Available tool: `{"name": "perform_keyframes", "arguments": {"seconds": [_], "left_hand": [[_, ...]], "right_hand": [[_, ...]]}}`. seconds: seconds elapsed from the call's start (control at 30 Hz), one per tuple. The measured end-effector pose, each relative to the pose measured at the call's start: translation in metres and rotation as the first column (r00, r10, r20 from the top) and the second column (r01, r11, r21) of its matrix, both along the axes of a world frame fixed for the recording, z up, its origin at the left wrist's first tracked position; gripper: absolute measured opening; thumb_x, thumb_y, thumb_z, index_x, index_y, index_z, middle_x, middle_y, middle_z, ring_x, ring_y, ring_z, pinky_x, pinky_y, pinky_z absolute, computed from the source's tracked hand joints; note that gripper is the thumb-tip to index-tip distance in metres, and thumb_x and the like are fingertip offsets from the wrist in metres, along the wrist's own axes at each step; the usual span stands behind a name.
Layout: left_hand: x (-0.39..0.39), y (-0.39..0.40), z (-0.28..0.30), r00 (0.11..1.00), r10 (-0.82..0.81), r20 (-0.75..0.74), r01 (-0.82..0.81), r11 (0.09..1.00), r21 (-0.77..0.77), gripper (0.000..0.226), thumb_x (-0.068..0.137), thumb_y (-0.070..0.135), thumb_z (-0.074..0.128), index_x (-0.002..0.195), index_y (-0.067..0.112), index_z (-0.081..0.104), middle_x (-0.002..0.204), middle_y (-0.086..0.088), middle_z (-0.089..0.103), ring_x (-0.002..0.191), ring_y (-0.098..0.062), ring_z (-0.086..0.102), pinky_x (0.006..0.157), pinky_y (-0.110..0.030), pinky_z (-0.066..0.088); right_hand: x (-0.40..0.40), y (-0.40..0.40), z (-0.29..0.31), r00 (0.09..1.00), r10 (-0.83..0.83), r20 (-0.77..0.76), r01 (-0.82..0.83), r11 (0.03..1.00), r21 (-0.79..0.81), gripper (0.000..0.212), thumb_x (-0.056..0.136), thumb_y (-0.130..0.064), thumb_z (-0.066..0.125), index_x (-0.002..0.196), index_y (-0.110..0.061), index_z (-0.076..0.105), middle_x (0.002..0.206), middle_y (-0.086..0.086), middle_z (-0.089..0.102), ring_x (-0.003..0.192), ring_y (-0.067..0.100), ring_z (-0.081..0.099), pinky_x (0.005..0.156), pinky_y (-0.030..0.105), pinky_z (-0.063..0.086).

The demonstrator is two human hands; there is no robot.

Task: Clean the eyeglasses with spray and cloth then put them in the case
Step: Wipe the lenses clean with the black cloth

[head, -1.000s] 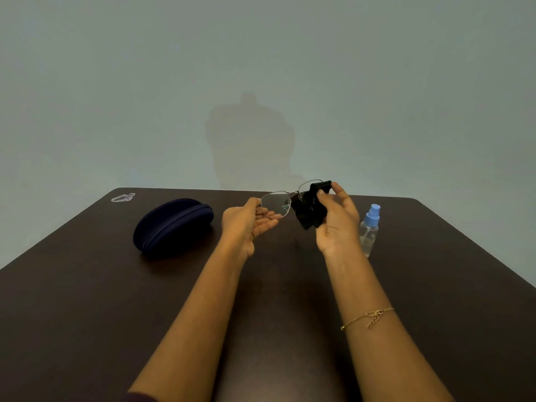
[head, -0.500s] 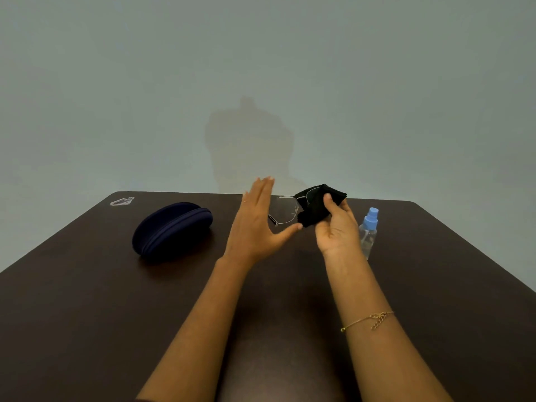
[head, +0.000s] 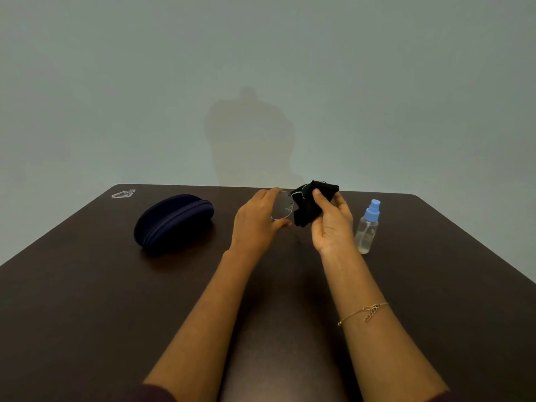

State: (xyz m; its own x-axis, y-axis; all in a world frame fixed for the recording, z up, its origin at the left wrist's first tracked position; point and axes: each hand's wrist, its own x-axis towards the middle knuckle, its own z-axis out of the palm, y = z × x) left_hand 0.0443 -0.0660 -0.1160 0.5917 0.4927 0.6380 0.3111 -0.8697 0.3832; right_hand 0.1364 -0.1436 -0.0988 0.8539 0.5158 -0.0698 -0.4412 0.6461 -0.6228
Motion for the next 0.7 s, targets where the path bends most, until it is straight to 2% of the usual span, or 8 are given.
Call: {"name": "perform_keyframes", "arguments": {"seconds": [0.1, 0.17, 0.23, 0.3, 0.47, 0.6, 0.7], "left_hand": [[0.001, 0.0, 0.003, 1.0, 0.0, 0.018, 0.0, 1.0, -0.008, 0.062, 0.072, 0.02, 0.074, 0.127, 0.01, 0.047, 0.124, -0.009, 0.058, 0.108, -0.025, 0.056, 0.088, -0.032, 0.044], [0.0, -0.001, 0.004, 1.0, -0.019, 0.017, 0.019, 1.0, -0.019, 0.06, 0.072, 0.017, 0.074, 0.126, 0.011, 0.049, 0.123, -0.009, 0.058, 0.103, -0.025, 0.058, 0.088, -0.033, 0.045], [-0.003, -0.001, 0.003, 0.999, -0.034, 0.008, 0.034, 0.999, -0.029, 0.059, 0.071, 0.018, 0.074, 0.125, 0.012, 0.05, 0.123, -0.008, 0.059, 0.102, -0.024, 0.059, 0.089, -0.033, 0.044], [-0.004, -0.002, 0.002, 0.999, -0.047, -0.015, 0.046, 0.999, -0.029, 0.059, 0.072, 0.021, 0.074, 0.125, 0.013, 0.05, 0.123, -0.007, 0.059, 0.096, -0.022, 0.061, 0.088, -0.033, 0.044], [-0.003, -0.005, 0.002, 0.995, -0.084, -0.055, 0.085, 0.996, 0.006, 0.059, 0.071, 0.021, 0.075, 0.125, 0.014, 0.051, 0.121, -0.007, 0.06, 0.094, -0.022, 0.061, 0.082, -0.029, 0.044], [-0.004, -0.004, 0.003, 0.995, -0.077, -0.056, 0.078, 0.996, 0.029, 0.059, 0.071, 0.021, 0.074, 0.125, 0.013, 0.051, 0.12, -0.007, 0.06, 0.097, -0.024, 0.06, 0.083, -0.031, 0.046], [-0.004, -0.006, 0.003, 0.992, -0.093, -0.089, 0.099, 0.993, 0.063, 0.057, 0.073, 0.021, 0.073, 0.124, 0.014, 0.051, 0.119, -0.007, 0.06, 0.094, -0.023, 0.06, 0.079, -0.03, 0.046]], "right_hand": [[-0.003, 0.0, -0.003, 0.994, 0.066, 0.083, -0.059, 0.994, -0.089, 0.047, 0.079, 0.006, 0.062, 0.123, -0.001, 0.049, 0.107, 0.012, 0.062, 0.104, 0.024, 0.059, 0.093, 0.035, 0.047], [-0.003, -0.001, -0.005, 0.992, 0.091, 0.085, -0.08, 0.988, -0.129, 0.046, 0.077, 0.005, 0.064, 0.121, -0.001, 0.05, 0.104, 0.011, 0.063, 0.101, 0.023, 0.06, 0.09, 0.034, 0.049], [-0.004, -0.002, -0.007, 0.996, 0.076, 0.046, -0.069, 0.988, -0.14, 0.044, 0.077, 0.001, 0.066, 0.118, 0.0, 0.052, 0.111, 0.013, 0.062, 0.092, 0.019, 0.061, 0.075, 0.026, 0.052], [-0.003, -0.003, -0.009, 1.0, 0.026, -0.012, -0.028, 0.988, -0.151, 0.039, 0.077, -0.005, 0.068, 0.114, -0.001, 0.055, 0.113, 0.014, 0.062, 0.083, 0.015, 0.061, 0.062, 0.021, 0.05], [0.0, -0.004, -0.01, 0.999, 0.015, -0.041, -0.021, 0.987, -0.158, 0.033, 0.077, -0.01, 0.069, 0.106, -0.006, 0.056, 0.099, 0.008, 0.066, 0.082, 0.019, 0.062, 0.056, 0.024, 0.051], [-0.002, -0.004, -0.012, 0.998, 0.063, -0.007, -0.063, 0.979, -0.194, 0.044, 0.075, -0.006, 0.07, 0.115, -0.004, 0.052, 0.095, 0.009, 0.063, 0.094, 0.026, 0.061, 0.064, 0.03, 0.053], [0.001, -0.006, -0.013, 0.998, 0.053, -0.037, -0.059, 0.979, -0.196, 0.046, 0.076, -0.012, 0.07, 0.117, -0.003, 0.052, 0.094, 0.008, 0.063, 0.097, 0.026, 0.061, 0.061, 0.029, 0.051]]}}
